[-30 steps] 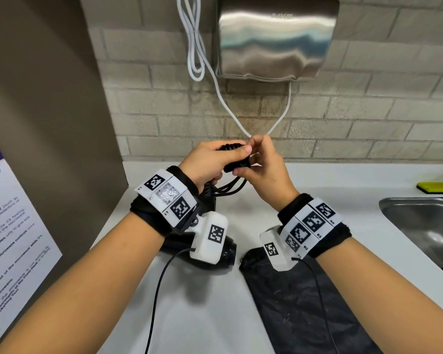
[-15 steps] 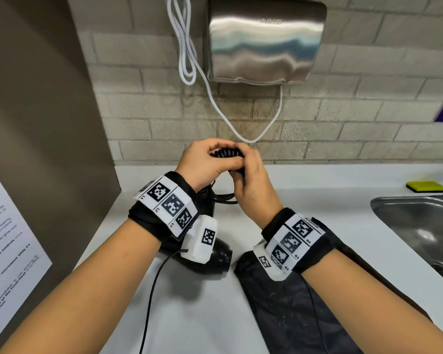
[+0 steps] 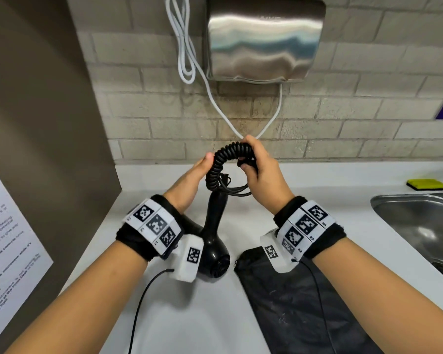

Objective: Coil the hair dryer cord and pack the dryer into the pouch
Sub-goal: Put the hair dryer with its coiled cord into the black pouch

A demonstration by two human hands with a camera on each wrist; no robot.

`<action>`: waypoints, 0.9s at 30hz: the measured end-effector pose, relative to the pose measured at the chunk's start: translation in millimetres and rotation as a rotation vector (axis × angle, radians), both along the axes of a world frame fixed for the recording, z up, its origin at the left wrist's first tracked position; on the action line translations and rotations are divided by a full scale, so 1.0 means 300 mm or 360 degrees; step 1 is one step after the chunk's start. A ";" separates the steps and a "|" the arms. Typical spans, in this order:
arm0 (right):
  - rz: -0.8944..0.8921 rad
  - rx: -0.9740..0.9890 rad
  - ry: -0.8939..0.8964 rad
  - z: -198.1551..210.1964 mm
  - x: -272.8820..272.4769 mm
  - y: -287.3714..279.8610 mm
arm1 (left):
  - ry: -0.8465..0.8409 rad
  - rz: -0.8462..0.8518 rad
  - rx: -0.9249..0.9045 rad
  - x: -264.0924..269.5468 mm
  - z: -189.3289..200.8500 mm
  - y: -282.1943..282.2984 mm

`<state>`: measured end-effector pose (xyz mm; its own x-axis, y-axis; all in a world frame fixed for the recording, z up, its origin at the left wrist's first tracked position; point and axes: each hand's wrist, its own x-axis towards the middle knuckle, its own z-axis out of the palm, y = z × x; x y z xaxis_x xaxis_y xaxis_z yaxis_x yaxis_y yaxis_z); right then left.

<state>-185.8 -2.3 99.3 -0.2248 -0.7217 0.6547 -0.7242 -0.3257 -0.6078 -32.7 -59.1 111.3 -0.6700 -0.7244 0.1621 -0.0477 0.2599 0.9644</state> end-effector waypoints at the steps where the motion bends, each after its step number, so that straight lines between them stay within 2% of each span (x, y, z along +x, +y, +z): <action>1: -0.0002 -0.0007 -0.0019 -0.003 -0.005 0.000 | -0.0104 0.0042 -0.0002 0.002 -0.048 -0.019; 5: -0.0026 -0.0025 -0.0115 -0.016 -0.019 0.002 | -0.0862 0.0045 -0.0354 0.006 -0.209 -0.067; 7: -0.0042 -0.0022 -0.0162 -0.022 -0.024 0.003 | -0.1037 0.0027 -0.0482 -0.010 -0.247 -0.063; 13: -0.0035 0.0001 -0.0275 -0.035 -0.040 0.009 | -0.1300 0.0001 -0.0513 -0.076 -0.314 -0.075; 16: -0.0053 0.0027 -0.0314 -0.037 -0.053 0.024 | -0.1253 0.0005 -0.0510 -0.095 -0.315 -0.078; 21: -0.0096 0.0133 -0.0543 -0.076 -0.076 0.046 | -0.1213 0.0028 -0.0410 -0.054 -0.314 -0.111; 24: -0.0129 0.0351 -0.0695 -0.128 -0.080 0.058 | -0.1468 0.0066 -0.0593 -0.004 -0.306 -0.145; 27: -0.0232 0.0658 -0.0715 -0.205 -0.070 0.067 | -0.1764 0.0104 -0.0774 0.057 -0.313 -0.172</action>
